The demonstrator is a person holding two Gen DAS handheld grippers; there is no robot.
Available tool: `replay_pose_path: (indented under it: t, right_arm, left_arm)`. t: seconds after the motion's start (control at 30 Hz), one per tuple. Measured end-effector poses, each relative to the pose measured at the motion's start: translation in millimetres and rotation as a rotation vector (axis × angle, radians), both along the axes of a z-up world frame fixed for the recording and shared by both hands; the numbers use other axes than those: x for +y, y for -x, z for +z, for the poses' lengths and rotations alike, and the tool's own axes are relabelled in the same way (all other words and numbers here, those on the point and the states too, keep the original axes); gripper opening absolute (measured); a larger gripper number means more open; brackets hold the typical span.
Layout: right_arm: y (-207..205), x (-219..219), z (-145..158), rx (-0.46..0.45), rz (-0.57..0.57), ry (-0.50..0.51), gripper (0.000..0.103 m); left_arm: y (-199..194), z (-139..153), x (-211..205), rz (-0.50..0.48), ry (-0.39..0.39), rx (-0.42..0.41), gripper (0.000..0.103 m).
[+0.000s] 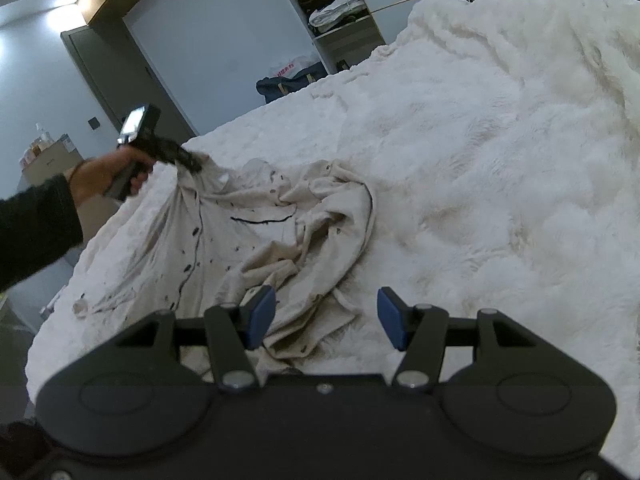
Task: Fold clothes
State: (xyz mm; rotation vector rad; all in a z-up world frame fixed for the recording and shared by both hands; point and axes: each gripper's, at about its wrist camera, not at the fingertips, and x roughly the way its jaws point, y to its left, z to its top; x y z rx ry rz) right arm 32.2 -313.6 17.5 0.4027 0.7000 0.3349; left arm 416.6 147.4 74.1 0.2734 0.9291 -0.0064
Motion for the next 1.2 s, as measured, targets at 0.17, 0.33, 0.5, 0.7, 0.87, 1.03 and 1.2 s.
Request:
replay_pose_path:
  t: [0.17, 0.33, 0.5, 0.7, 0.87, 1.03, 1.2]
  right_arm:
    - [-1, -1, -1, -0.001, -0.004, -0.007, 0.055]
    - [-2, 0, -2, 0.000, -0.001, -0.006, 0.055]
    - [-5, 1, -4, 0.012, -0.004, 0.003, 0.055]
    - [-9, 7, -4, 0.039, 0.006, 0.034, 0.055]
    - [-11, 13, -4, 0.066, 0.005, 0.066, 0.055]
    - [-42, 37, 10, 0.051, 0.077, 0.065, 0.055]
    - [-116, 107, 55, -0.058, 0.206, 0.169, 0.060]
  left_arm:
    - [-19, 1, 9, 0.145, 0.076, -0.041, 0.010]
    - [-19, 13, 13, 0.276, 0.014, -0.137, 0.023]
    - [-4, 7, 46, 0.476, 0.217, -0.169, 0.076]
    - [63, -14, 87, 0.606, 0.546, -0.143, 0.088]
    - [172, -7, 68, 0.555, 0.639, -0.462, 0.092]
    - [217, -29, 33, 0.428, 0.608, -0.485, 0.099]
    - [213, -47, 21, 0.218, 0.564, -0.389, 0.099]
